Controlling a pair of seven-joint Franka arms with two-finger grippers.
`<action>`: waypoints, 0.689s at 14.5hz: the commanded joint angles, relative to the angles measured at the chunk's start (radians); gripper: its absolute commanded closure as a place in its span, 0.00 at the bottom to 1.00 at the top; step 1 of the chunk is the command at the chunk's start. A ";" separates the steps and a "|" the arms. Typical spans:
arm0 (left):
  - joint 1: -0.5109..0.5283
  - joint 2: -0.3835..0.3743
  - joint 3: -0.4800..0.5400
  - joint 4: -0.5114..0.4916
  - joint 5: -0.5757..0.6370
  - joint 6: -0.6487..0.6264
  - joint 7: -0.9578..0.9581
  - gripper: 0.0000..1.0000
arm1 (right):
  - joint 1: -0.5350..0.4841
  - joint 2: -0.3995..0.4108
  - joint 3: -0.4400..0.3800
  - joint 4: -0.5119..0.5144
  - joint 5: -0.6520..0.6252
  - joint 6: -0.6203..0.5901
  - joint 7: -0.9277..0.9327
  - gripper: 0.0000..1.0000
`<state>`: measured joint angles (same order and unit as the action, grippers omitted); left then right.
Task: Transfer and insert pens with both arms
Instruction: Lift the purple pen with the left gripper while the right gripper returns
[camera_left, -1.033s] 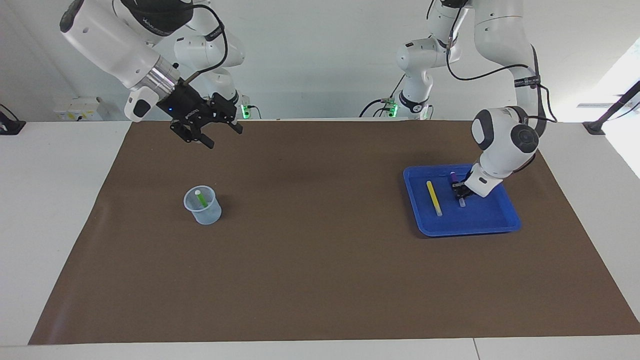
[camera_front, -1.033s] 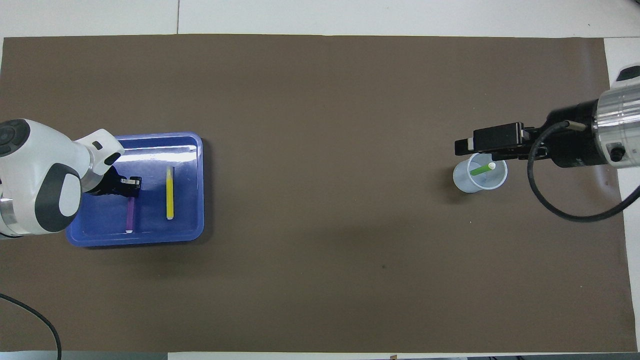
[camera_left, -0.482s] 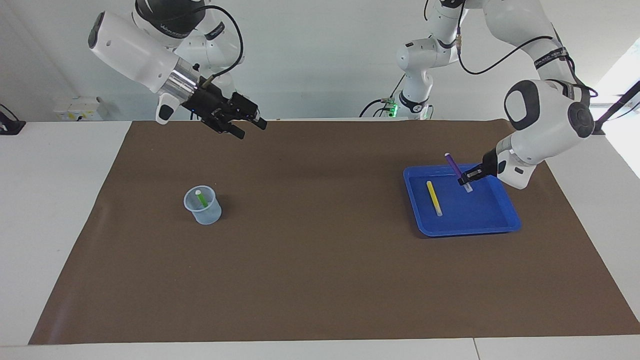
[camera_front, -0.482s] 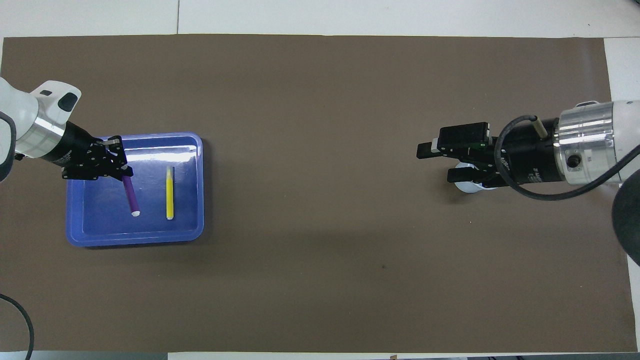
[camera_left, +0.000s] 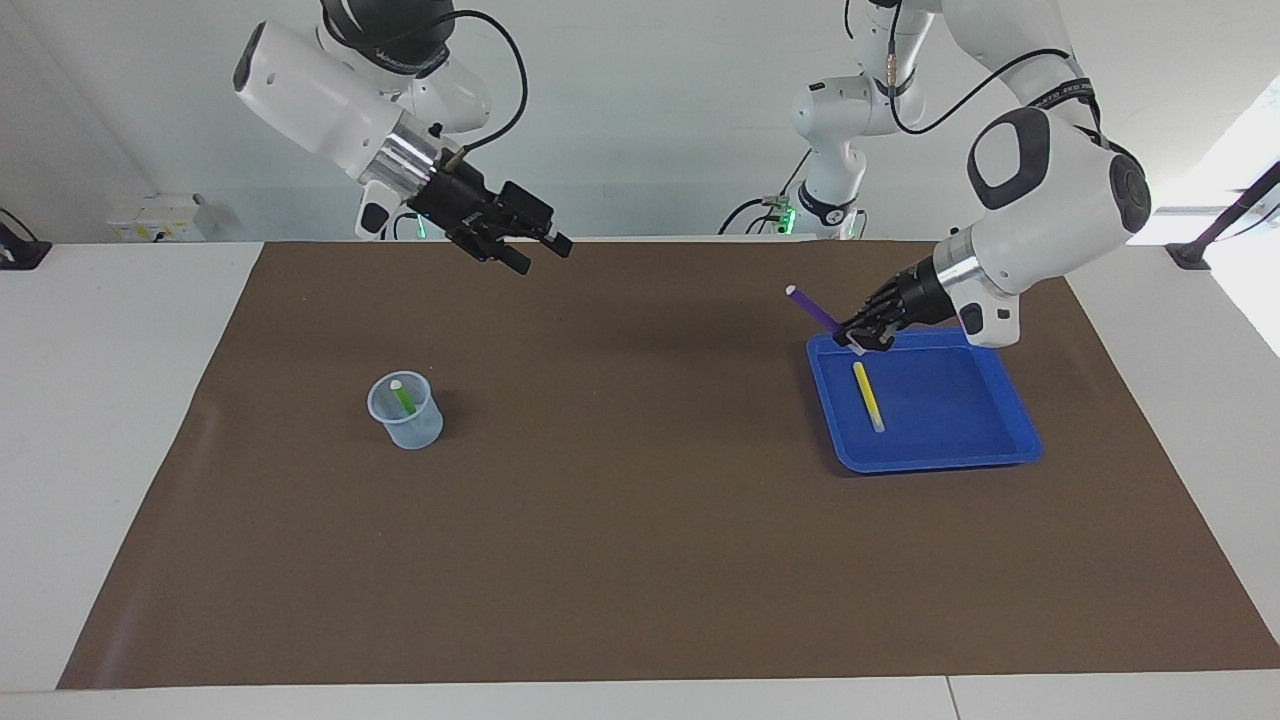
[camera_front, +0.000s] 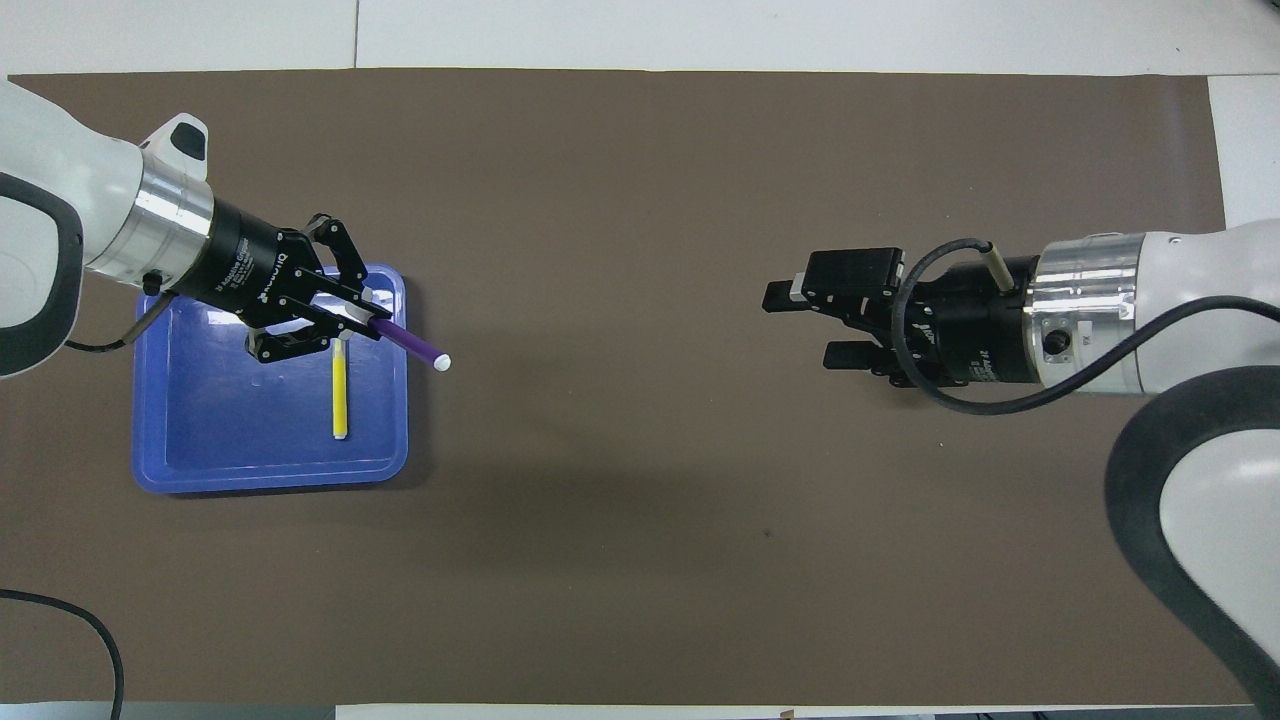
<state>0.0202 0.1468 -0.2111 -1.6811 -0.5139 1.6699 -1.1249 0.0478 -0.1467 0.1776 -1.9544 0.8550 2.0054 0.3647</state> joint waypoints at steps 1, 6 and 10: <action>-0.035 -0.038 0.002 -0.060 -0.108 0.077 -0.159 1.00 | -0.009 -0.025 0.034 -0.047 0.073 0.091 0.005 0.00; -0.141 -0.136 0.002 -0.215 -0.302 0.272 -0.366 1.00 | -0.009 -0.036 0.115 -0.084 0.078 0.197 -0.003 0.00; -0.235 -0.202 0.002 -0.310 -0.383 0.415 -0.470 1.00 | 0.006 -0.030 0.149 -0.084 0.078 0.240 0.003 0.01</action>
<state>-0.1745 0.0192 -0.2192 -1.9039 -0.8531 2.0144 -1.5462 0.0490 -0.1517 0.2985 -2.0108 0.9063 2.2037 0.3685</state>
